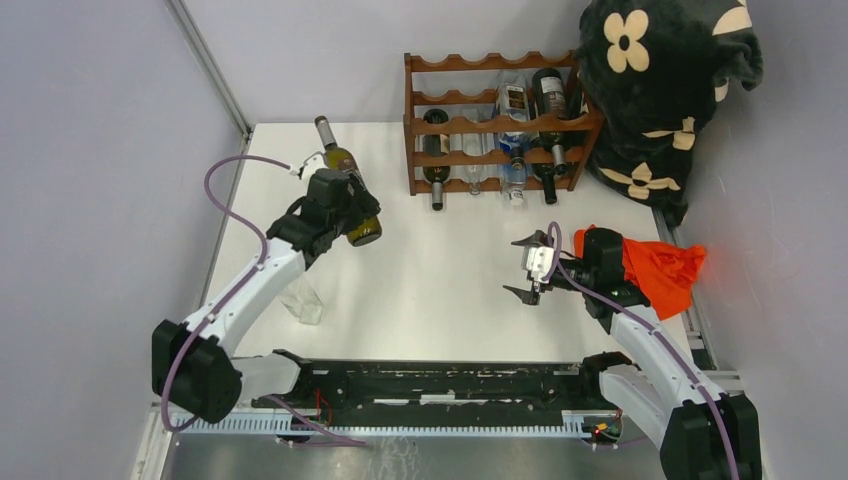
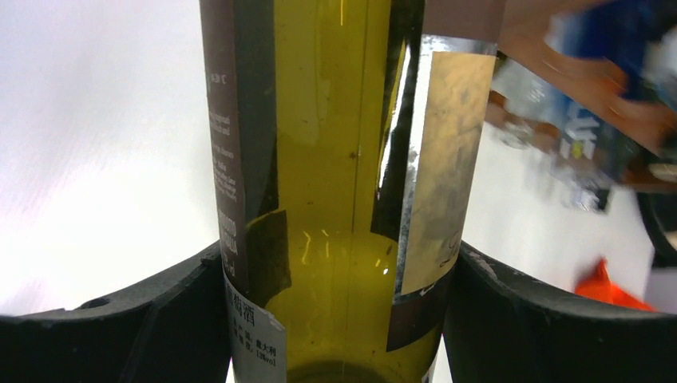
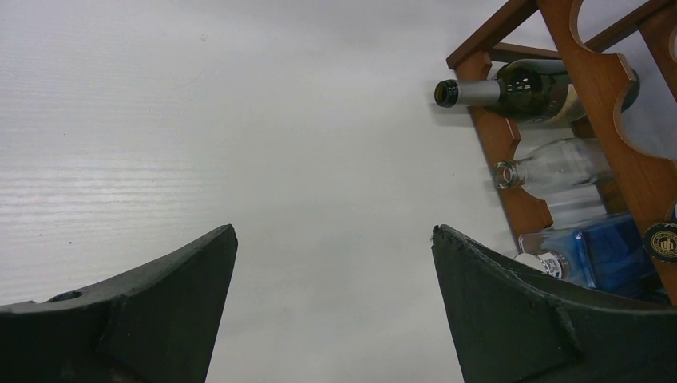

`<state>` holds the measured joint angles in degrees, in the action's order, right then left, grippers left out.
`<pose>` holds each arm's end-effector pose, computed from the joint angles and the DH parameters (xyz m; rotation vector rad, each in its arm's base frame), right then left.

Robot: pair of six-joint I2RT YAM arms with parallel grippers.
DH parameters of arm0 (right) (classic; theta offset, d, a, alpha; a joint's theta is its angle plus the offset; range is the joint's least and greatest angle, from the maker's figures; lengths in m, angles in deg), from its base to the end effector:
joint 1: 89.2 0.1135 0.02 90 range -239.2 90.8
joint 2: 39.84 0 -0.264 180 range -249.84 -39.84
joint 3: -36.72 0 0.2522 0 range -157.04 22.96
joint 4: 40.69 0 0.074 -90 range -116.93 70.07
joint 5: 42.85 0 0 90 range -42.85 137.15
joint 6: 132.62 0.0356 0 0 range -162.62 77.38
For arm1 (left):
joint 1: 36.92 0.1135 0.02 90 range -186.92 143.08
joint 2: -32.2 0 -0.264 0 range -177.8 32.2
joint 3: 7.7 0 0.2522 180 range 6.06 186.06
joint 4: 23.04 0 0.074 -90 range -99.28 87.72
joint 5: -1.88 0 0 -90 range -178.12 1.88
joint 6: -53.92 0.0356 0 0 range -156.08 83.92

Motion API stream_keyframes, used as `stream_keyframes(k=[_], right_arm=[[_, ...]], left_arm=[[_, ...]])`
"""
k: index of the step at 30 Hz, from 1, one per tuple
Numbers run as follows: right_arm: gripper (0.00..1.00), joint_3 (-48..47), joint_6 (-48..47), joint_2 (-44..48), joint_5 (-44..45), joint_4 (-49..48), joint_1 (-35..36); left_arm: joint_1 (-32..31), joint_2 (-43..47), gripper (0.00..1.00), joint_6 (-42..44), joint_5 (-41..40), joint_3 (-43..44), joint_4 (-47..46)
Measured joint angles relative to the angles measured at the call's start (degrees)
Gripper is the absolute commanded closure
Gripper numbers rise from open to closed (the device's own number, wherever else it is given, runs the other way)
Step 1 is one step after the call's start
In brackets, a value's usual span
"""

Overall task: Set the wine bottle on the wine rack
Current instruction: Pick up the wine bottle from the center of the board.

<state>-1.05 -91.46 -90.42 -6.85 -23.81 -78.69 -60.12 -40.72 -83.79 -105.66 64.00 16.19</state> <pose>0.1725 0.0613 0.2145 -1.3709 1.3163 0.5295 0.2586 -0.0992 0.2905 -0.6346 2.1663 -0.3198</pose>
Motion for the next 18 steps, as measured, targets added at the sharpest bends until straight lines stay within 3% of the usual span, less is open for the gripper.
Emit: stream_keyframes(k=[8,18], right_arm=[[0.02,0.0,-0.1,0.1,-1.1,0.0,0.0],[0.02,0.0,-1.9,0.1,-1.6,0.9,0.0]], left_arm=[[-2.4,12.5,0.98,10.2,10.8,-7.0,-6.5],[-5.1,22.5,0.98,13.7,20.5,-13.2,-9.2]])
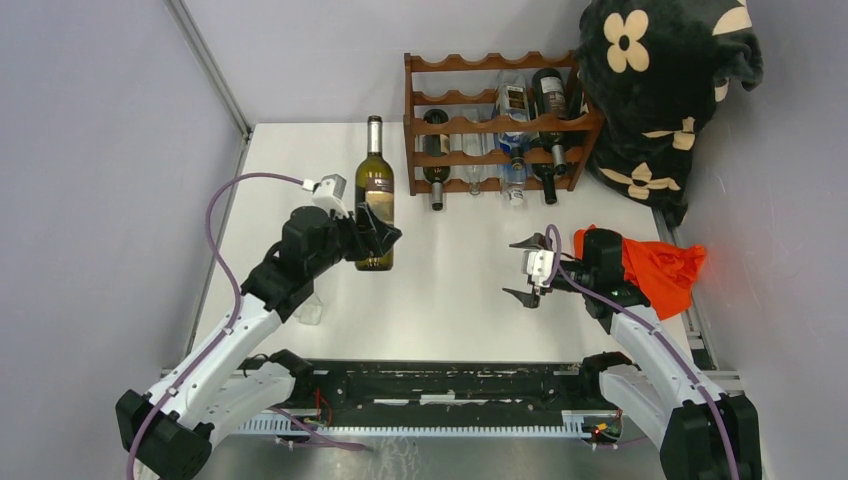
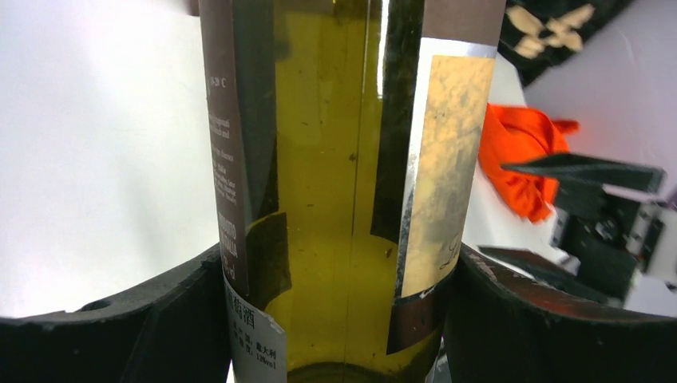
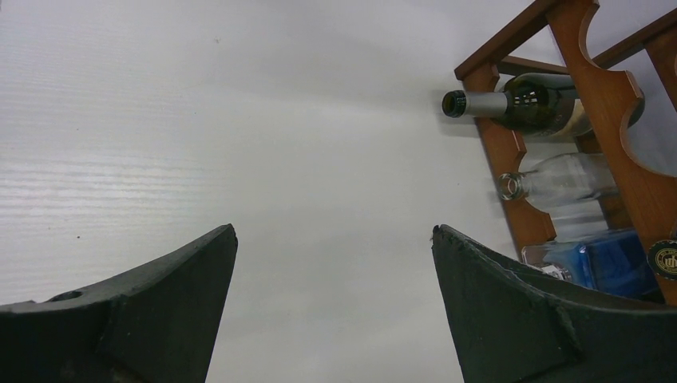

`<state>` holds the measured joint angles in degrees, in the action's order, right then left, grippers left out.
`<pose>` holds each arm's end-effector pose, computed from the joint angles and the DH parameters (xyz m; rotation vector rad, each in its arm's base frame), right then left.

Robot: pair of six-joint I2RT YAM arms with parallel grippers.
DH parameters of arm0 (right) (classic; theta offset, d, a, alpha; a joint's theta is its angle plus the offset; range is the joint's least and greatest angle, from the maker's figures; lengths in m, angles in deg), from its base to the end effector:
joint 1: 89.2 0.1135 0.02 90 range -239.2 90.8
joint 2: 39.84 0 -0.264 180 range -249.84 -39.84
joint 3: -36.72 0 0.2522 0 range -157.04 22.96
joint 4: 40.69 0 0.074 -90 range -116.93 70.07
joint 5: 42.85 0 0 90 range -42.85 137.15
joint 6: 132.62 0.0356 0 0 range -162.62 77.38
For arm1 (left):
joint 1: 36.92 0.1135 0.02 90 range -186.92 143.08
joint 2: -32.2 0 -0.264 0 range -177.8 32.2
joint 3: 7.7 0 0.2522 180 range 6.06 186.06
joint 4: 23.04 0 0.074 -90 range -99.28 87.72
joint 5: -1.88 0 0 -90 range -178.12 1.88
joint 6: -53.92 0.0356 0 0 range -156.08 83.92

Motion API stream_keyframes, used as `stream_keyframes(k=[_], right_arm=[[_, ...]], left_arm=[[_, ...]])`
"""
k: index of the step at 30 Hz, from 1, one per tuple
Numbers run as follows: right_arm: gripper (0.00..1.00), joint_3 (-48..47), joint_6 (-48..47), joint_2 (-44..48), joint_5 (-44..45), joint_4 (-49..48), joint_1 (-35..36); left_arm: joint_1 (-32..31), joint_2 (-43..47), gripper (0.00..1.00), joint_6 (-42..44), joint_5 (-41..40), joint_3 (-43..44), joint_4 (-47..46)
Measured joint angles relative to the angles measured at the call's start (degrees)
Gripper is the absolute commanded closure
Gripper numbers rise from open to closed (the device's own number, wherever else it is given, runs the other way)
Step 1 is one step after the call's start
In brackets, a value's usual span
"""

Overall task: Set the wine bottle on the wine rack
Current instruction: Pick up the wine bottle from the center of the board.

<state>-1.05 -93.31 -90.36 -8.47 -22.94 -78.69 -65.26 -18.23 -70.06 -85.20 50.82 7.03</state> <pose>0.1708 0.0616 0.2138 -1.3962 1.2849 0.5433 0.1779 -0.0980 0.3115 -0.0651 2.0322 -0.7541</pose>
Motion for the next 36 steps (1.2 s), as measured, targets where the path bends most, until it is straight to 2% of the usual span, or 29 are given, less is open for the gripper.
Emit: stream_keyframes(k=[10,15,23,36], right_arm=[[0.02,0.0,-7.4,0.2,-3.0,5.2,0.0],[0.02,-0.5,-11.5,0.2,-3.6,8.5,0.0],[0.02,-2.4,-20.7,0.2,-4.8,15.2,-0.5],[0.02,-4.8,-34.3,0.0,-5.4,26.8,-2.1]], left_arm=[[-10.4,-0.9,0.98,3.7,7.3,-2.5,-3.5],[-13.3,-2.1,0.98,5.2,9.7,-4.1,-6.1],[-14.6,-6.9,0.98,8.1,15.4,-6.8,-12.4],[-15.1,-10.4,0.98,14.0,19.6,-8.5,-13.4]])
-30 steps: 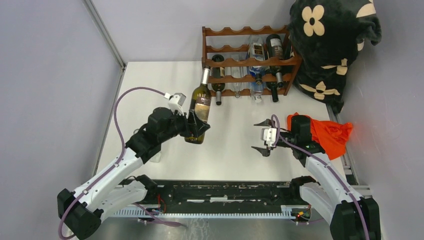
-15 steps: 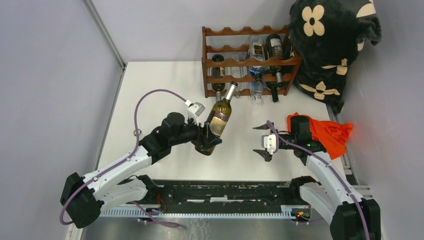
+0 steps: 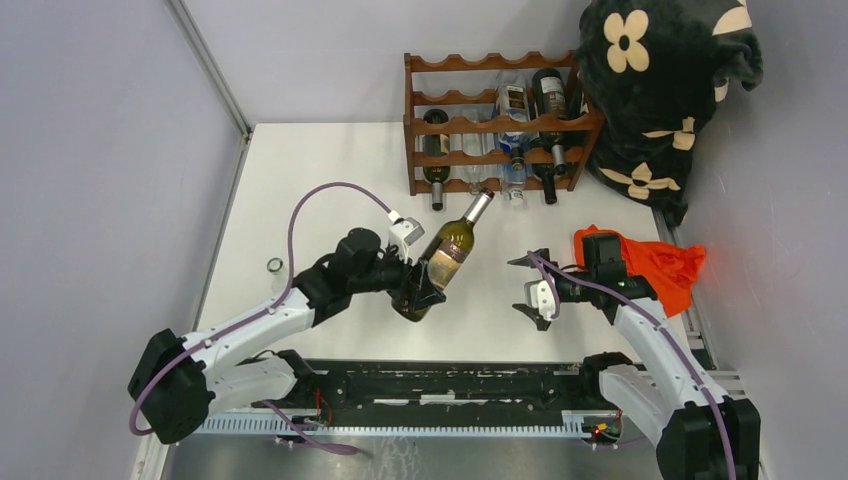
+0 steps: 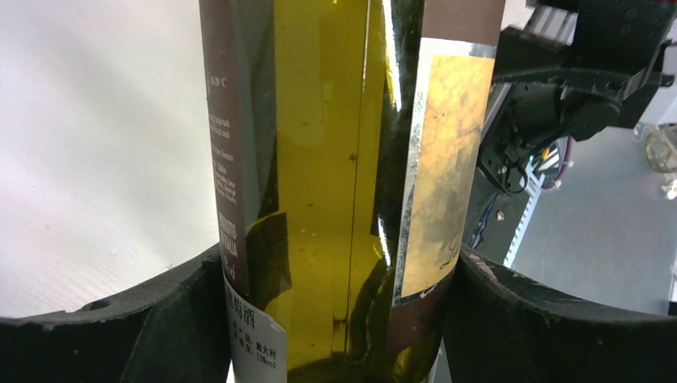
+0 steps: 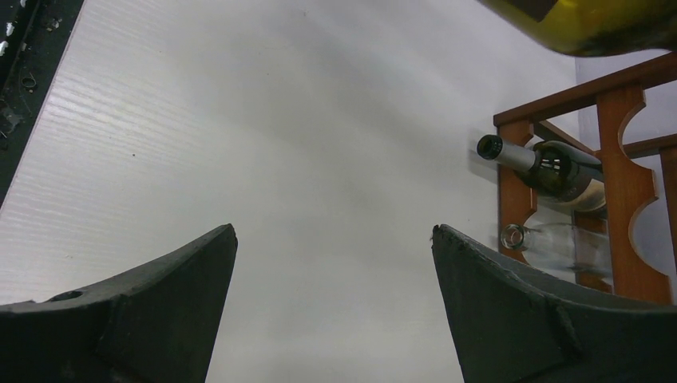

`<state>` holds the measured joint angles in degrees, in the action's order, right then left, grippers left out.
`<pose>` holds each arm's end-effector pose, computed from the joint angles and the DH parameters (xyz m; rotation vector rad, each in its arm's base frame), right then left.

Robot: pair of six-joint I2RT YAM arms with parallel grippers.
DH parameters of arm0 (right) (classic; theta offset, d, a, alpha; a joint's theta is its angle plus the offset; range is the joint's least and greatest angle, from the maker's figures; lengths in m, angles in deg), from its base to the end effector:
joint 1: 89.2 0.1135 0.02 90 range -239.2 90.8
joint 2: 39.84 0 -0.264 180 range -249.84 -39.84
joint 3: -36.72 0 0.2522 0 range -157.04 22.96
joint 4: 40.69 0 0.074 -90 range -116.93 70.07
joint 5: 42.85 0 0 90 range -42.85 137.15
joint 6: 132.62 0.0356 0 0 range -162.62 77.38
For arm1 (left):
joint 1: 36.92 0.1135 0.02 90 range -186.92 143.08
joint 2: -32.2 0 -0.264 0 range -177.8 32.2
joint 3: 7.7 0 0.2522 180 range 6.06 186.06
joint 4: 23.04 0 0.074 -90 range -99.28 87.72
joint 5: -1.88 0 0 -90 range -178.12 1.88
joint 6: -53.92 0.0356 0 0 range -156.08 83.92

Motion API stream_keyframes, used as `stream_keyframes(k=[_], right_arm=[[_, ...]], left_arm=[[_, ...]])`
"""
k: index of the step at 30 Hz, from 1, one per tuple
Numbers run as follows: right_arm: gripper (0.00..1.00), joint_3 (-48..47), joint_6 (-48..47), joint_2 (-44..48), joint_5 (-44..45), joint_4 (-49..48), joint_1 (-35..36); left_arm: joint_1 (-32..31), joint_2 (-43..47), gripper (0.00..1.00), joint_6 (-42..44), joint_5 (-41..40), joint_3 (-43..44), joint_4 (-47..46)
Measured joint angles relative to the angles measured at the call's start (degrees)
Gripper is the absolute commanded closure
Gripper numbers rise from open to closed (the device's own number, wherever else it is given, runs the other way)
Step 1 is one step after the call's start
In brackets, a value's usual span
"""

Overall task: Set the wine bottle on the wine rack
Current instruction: Pick up the wine bottle from the center of the board.

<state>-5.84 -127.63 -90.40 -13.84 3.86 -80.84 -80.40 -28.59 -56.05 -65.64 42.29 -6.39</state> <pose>0.1513 0.0537 0.2098 -1.6951 1.0603 0.4937 0.1603 -0.1707 0.2474 0.7005 2.0770 -1.0629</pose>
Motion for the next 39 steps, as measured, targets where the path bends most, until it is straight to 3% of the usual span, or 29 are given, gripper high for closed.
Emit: stream_keyframes(k=[15,29,39], right_arm=[[0.03,-11.0,-7.9,-4.2,1.1,18.0,-0.6],[0.05,-27.6,-10.8,-15.6,0.4,28.5,-0.4],[0.14,-37.0,-14.8,-30.7,8.3,35.0,3.6]], left_arm=[[-1.9,-6.4,0.98,4.9,0.8,-0.1,0.2],[-4.7,-14.6,0.98,11.2,1.7,2.7,4.0],[-6.6,-20.7,0.98,18.0,1.2,10.8,9.9]])
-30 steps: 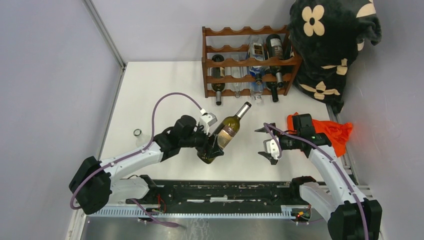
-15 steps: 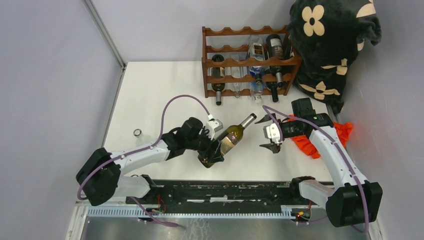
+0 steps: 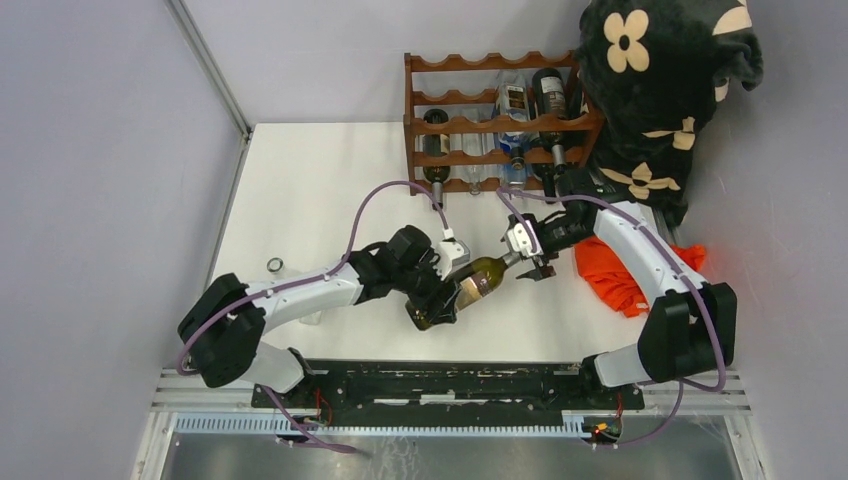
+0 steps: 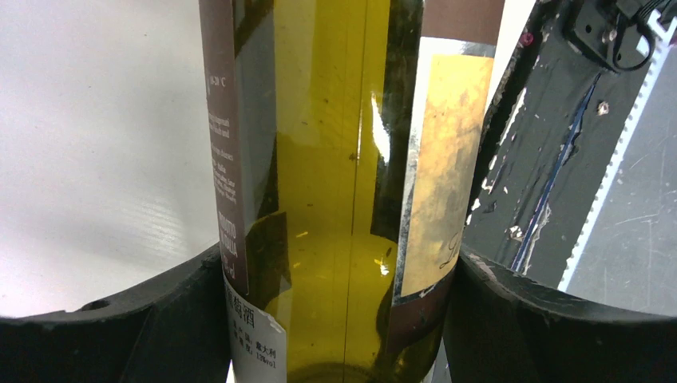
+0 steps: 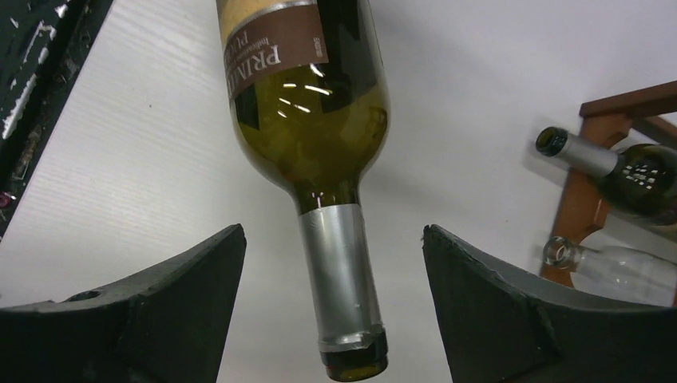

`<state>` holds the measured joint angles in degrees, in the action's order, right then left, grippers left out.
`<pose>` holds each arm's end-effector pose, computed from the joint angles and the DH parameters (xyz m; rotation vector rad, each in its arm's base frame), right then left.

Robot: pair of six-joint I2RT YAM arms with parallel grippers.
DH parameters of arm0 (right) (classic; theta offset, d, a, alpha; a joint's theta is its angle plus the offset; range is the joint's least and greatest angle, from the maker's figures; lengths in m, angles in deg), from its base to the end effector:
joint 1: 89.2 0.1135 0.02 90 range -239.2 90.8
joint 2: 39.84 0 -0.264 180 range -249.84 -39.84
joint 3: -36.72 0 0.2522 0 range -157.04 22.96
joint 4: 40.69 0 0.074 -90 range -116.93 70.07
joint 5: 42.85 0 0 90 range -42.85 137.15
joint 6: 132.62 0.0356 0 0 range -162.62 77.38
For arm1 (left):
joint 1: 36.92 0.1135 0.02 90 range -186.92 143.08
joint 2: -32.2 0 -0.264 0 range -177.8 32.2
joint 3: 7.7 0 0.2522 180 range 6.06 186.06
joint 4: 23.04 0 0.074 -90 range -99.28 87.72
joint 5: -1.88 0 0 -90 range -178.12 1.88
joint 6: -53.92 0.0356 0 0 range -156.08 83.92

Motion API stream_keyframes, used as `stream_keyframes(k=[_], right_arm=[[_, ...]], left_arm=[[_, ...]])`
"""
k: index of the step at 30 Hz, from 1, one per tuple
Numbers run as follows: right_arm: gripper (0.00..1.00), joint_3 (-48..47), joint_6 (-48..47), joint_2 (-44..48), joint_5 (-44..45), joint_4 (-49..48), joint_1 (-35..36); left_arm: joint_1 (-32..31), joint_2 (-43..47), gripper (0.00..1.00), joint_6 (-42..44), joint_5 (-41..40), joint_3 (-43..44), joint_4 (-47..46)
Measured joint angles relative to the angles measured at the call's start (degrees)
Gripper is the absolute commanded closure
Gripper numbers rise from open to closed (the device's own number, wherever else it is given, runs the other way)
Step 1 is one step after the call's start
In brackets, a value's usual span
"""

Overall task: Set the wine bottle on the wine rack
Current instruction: Pick up the wine bottle from the center of the board.

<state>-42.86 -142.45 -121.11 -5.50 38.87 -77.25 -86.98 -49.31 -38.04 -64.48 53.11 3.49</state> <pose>0.2354 0.0787 0.2725 -1.9601 1.2220 0.6998 0.1748 -0.2310 0.2072 1.2050 2.1978 -0.8988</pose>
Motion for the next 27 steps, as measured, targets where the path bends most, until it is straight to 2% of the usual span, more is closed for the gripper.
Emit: stream_keyframes(k=[11,18,19,25,27], right_arm=[[0.26,0.2,3.1,-2.1,9.2,-2.3,5.5],[0.38,4.1,5.3,-2.1,13.2,-5.9,8.7],[0.43,4.5,5.5,-2.1,13.7,-6.0,9.0],[0.86,4.8,5.9,-2.1,15.5,-6.6,9.0],[0.94,4.8,5.6,-2.1,15.4,-6.4,9.0]], left_arm=[[-2.3,-2.9,0.98,3.8,-1.0,2.4,2.8],[-2.7,-3.0,0.98,4.3,-1.1,2.9,3.3],[-2.8,-3.0,0.98,4.3,-1.1,2.9,3.4],[-2.7,-2.9,0.98,4.4,-2.0,3.0,3.4],[-2.8,-2.9,0.94,4.4,-2.3,3.0,3.3]])
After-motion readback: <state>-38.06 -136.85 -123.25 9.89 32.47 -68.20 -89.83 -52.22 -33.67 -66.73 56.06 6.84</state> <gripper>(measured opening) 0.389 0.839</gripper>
